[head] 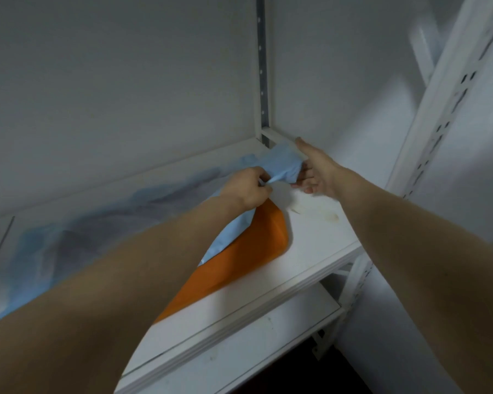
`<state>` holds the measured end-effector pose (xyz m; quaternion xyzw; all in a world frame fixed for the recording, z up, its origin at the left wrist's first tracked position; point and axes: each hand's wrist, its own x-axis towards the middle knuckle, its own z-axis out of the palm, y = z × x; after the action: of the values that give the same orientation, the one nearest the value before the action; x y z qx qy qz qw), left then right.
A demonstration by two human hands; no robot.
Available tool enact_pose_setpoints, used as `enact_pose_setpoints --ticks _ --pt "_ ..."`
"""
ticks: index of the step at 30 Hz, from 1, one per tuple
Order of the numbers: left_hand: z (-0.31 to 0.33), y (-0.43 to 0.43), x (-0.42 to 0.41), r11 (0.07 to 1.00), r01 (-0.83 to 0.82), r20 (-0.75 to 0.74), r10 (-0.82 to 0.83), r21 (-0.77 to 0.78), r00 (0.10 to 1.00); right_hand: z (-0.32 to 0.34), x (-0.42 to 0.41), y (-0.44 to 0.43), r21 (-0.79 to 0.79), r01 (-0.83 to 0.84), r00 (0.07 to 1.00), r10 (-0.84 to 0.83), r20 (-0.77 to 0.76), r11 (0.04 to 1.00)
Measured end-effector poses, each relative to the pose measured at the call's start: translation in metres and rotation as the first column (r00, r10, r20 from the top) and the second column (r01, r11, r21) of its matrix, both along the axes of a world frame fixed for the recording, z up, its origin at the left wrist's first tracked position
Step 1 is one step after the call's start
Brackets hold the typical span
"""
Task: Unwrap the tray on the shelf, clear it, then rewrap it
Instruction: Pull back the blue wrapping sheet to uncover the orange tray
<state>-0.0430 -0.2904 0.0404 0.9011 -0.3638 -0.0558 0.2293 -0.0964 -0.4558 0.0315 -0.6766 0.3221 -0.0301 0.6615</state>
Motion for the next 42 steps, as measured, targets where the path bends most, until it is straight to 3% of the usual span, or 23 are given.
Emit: enact_pose_setpoints --ticks 4,8,12,15,18,21,23,25,28,30,32,34,36,39,42 --pt "0.002 -0.002 0.000 1.000 -0.021 -0.007 0.021 -0.014 1.000 -0.010 -0.009 0.001 0.045 -0.089 0.988 0.082 0.131 0.995" --pt "0.005 -0.002 -0.001 1.000 -0.027 0.004 0.027 0.003 1.000 -0.012 -0.012 0.000 0.107 0.006 0.959 -0.036 0.282 0.994" --pt "0.006 -0.002 -0.003 0.999 -0.007 0.013 0.007 0.032 1.000 -0.007 -0.010 -0.001 0.148 0.074 0.936 -0.120 0.332 0.986" --pt "0.004 -0.002 -0.007 0.994 0.050 -0.035 -0.047 0.096 0.998 -0.006 -0.007 -0.003 -0.105 0.080 0.959 -0.048 0.279 0.991" --pt "-0.001 0.001 -0.008 0.990 0.077 -0.086 -0.067 0.118 0.994 -0.008 -0.001 -0.007 -0.322 0.130 0.962 -0.041 0.271 0.938" --pt "-0.009 0.006 -0.005 0.989 0.068 -0.084 -0.057 0.135 0.995 -0.014 0.002 -0.013 -0.665 0.113 0.992 -0.119 0.037 0.738" --pt "-0.014 0.011 -0.001 0.984 0.050 -0.062 -0.039 0.174 0.997 -0.015 -0.002 -0.011 -0.809 0.035 0.969 -0.218 -0.116 0.587" --pt "-0.016 0.016 0.003 0.982 0.013 -0.037 -0.006 0.186 0.999 -0.011 -0.003 -0.004 -0.851 0.011 0.979 -0.178 -0.098 0.526" --pt "-0.018 0.023 0.006 0.977 -0.018 -0.006 0.019 0.214 1.000 -0.007 0.002 0.018 -0.814 -0.114 0.990 0.129 -0.049 0.570" --pt "-0.018 0.027 0.004 0.955 -0.019 -0.005 0.021 0.296 1.000 -0.010 0.007 0.031 -0.781 -0.259 0.955 0.269 -0.120 0.568" --pt "-0.020 0.034 0.003 0.923 -0.014 -0.043 0.033 0.384 0.999 -0.017 0.011 0.035 -0.779 -0.374 0.925 0.263 -0.274 0.504" --pt "-0.020 0.041 0.005 0.909 -0.021 -0.079 0.060 0.417 0.995 -0.019 0.007 0.034 -0.811 -0.453 0.889 0.125 -0.440 0.371" --pt "-0.018 0.048 0.008 0.905 -0.074 -0.046 0.103 0.420 0.994 -0.019 0.006 0.033 -0.859 -0.419 0.906 0.069 -0.418 0.295" --pt "-0.016 0.057 0.012 0.905 -0.138 -0.010 0.155 0.403 0.988 -0.014 0.013 0.041 -0.890 -0.339 0.927 0.268 -0.261 0.306" --pt "-0.017 0.065 0.011 0.889 -0.128 -0.105 0.192 0.439 0.976 -0.017 0.020 0.048 -0.835 -0.444 0.869 0.385 -0.312 0.324"
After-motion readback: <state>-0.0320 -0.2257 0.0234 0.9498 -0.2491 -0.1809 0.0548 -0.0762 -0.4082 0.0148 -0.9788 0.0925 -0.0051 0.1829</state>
